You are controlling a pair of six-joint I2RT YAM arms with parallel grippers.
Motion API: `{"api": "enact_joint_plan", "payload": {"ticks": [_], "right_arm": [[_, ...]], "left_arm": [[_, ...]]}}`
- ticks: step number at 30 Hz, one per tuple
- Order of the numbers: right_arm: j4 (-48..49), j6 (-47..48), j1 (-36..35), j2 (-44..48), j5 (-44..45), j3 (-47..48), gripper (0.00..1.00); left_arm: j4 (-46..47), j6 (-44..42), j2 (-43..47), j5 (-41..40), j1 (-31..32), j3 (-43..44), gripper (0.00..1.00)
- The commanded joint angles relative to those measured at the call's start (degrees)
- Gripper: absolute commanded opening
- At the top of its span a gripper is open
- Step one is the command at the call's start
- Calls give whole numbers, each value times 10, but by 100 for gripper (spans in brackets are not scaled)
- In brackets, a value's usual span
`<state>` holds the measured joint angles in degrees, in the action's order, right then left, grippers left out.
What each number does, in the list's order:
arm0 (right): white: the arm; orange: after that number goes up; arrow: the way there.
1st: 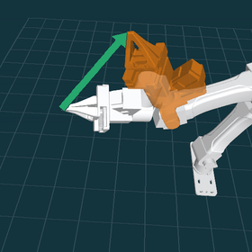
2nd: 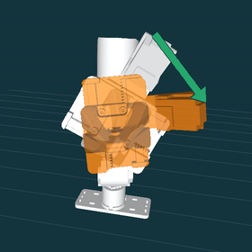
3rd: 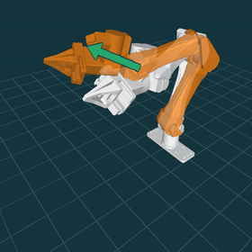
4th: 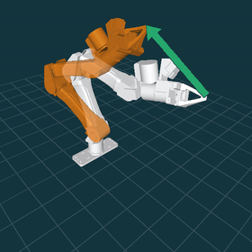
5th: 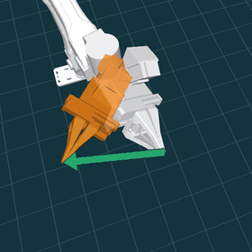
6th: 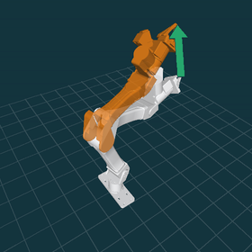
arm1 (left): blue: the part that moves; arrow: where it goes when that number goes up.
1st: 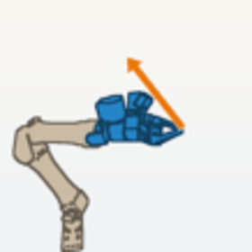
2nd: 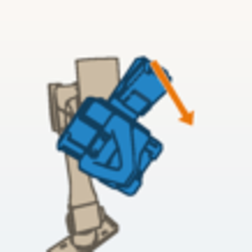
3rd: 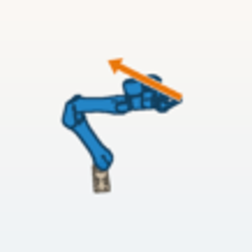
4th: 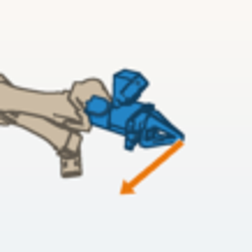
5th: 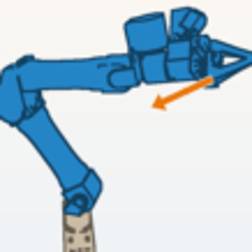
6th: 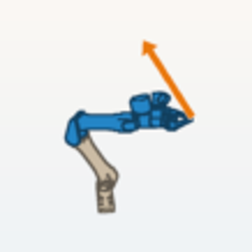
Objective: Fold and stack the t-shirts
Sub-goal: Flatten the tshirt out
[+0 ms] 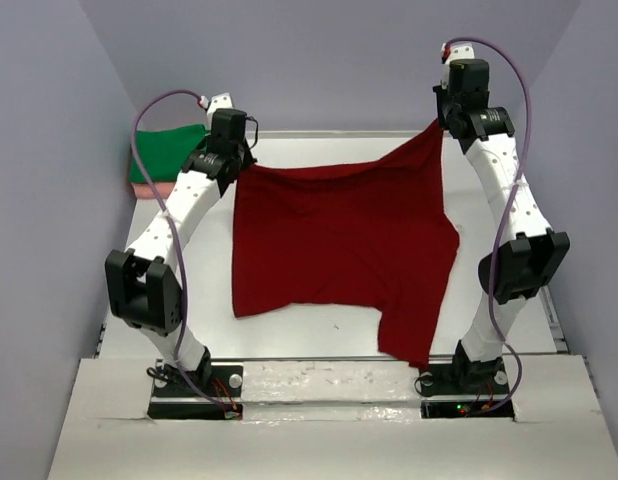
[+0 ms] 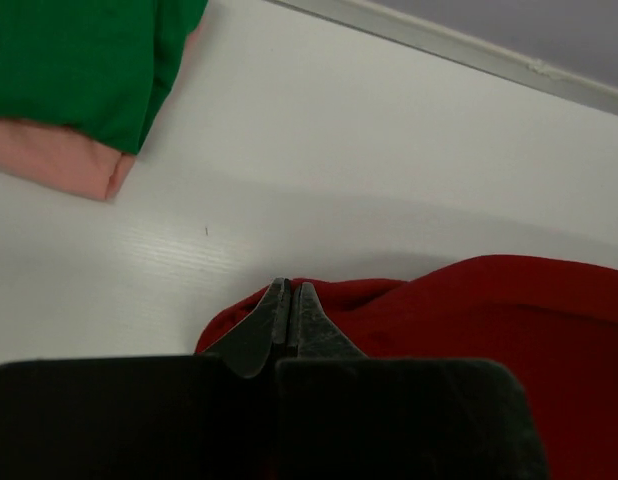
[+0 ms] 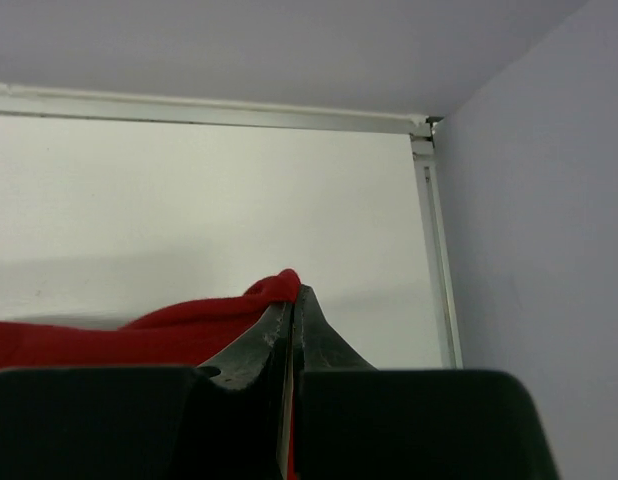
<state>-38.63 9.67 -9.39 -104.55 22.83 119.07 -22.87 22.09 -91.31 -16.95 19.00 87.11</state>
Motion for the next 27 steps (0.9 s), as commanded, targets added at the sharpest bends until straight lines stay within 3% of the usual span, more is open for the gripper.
{"api": "enact_joint_plan", "payload": {"ticks": [1, 9, 12, 27], "right_arm": [[58, 7, 28, 1, -32, 38, 0], [86, 11, 64, -61, -70, 37, 0], [101, 11, 76, -94, -83, 29, 0], [118, 20, 93, -242, -101, 127, 0]], "left_arm": [[78, -25, -49, -11, -20, 84, 0], [75, -44, -221, -3, -31, 237, 0], [81, -38, -266, 9, -39, 255, 0], [56, -42, -418, 39, -80, 444, 0]]}}
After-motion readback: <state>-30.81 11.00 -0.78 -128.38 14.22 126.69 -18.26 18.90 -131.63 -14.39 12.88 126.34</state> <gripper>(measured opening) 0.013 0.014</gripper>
